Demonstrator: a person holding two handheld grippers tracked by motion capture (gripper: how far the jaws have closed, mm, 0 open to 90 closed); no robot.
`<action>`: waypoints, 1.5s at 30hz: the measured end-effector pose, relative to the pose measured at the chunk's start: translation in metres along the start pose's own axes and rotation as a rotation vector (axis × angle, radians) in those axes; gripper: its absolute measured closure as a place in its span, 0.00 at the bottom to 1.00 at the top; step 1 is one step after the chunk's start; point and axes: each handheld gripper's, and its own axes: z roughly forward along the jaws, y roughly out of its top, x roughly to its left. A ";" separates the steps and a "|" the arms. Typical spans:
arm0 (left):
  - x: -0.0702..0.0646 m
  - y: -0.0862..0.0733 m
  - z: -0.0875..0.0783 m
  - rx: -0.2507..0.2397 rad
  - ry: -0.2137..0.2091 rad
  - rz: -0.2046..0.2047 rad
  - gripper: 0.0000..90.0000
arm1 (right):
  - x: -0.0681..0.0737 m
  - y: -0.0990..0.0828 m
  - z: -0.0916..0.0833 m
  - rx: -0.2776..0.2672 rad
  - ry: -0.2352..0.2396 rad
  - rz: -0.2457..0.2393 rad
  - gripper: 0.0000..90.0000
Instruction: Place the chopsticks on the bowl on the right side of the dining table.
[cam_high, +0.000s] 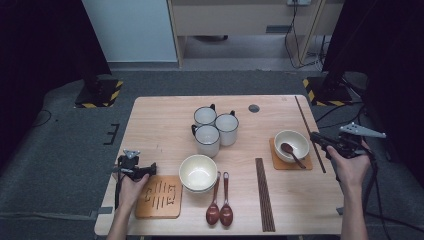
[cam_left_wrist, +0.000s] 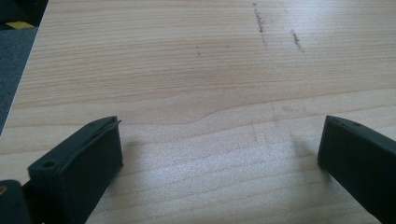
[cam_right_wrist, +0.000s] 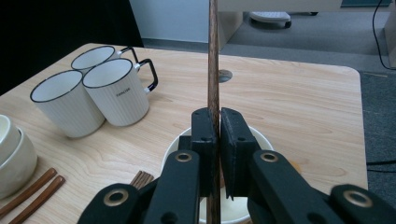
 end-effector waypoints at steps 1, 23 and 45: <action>0.000 0.000 0.000 0.000 0.000 0.000 0.00 | 0.000 0.000 0.002 0.002 -0.001 0.003 0.94; 0.000 0.000 0.000 0.000 0.000 0.000 0.00 | -0.014 -0.009 0.033 0.054 -0.015 0.009 0.94; 0.000 0.000 0.000 0.000 0.000 0.000 0.00 | -0.017 -0.026 0.056 0.162 -0.033 -0.003 0.94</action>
